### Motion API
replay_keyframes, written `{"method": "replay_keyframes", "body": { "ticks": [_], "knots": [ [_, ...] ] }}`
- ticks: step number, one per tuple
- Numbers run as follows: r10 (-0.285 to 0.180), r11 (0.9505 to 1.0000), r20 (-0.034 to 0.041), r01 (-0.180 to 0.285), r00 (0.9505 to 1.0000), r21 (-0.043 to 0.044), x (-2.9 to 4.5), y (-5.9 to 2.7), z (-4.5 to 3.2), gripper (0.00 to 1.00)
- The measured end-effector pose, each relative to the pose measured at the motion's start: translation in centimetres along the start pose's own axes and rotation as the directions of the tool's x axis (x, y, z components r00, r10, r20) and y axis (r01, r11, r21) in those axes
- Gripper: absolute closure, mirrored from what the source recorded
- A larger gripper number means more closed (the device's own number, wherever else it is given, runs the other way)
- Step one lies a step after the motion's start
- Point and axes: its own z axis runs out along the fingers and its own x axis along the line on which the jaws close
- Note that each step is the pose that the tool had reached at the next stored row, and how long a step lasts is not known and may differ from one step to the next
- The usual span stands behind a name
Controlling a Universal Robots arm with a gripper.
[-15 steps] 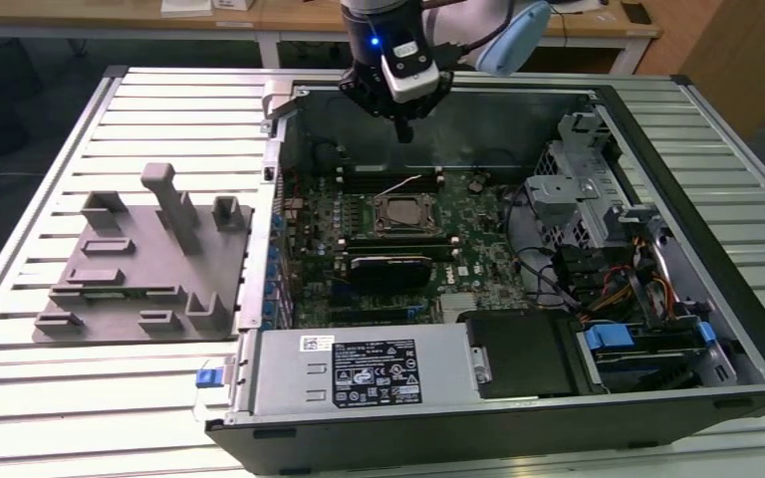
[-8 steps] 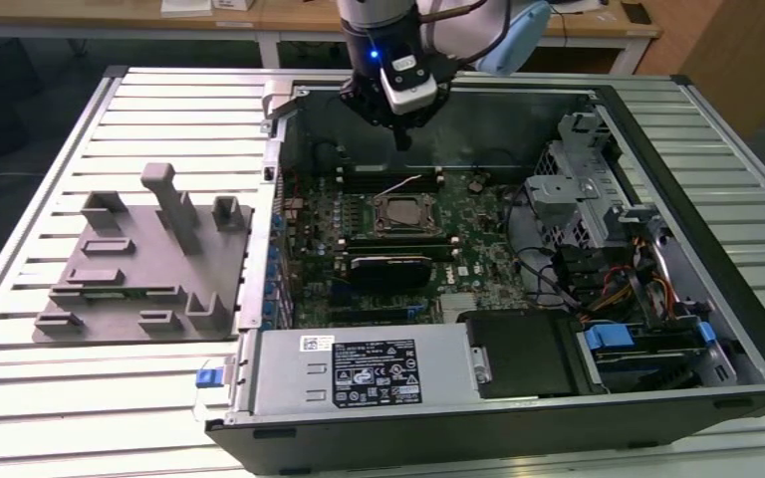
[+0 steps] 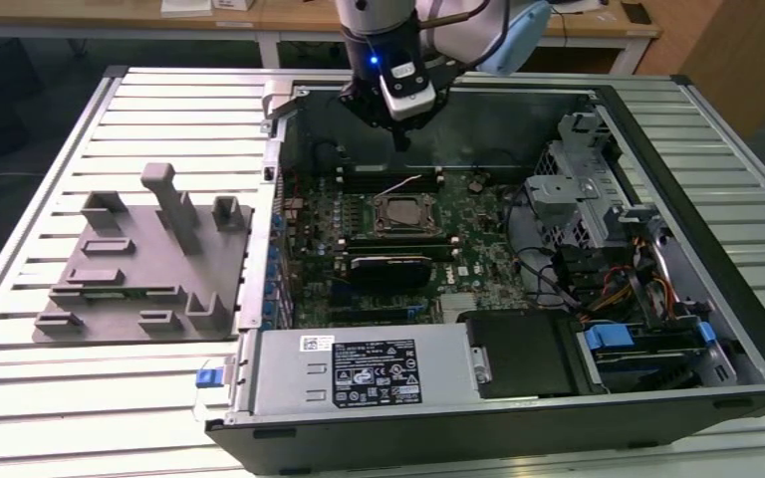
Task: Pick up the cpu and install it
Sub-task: 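Install the first cpu locking lever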
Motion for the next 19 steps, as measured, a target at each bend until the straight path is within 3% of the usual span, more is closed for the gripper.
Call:
{"method": "replay_keyframes", "body": {
  "ticks": [3, 10, 19],
  "knots": [
    [0.0, 1.0, -0.0008, 0.0, 1.0, 0.0002, 0.09, -0.07, 0.44, 0.89],
    [0.0, 1.0, -0.0053, 0.0, 1.0, 0.001, 0.51, -0.4, 2.55, 0.89],
    [-0.002, 1.0, -0.0078, 0.002, 1.0, -0.0015, 0.45, -0.47, 3.61, 0.89]
  ]
}}
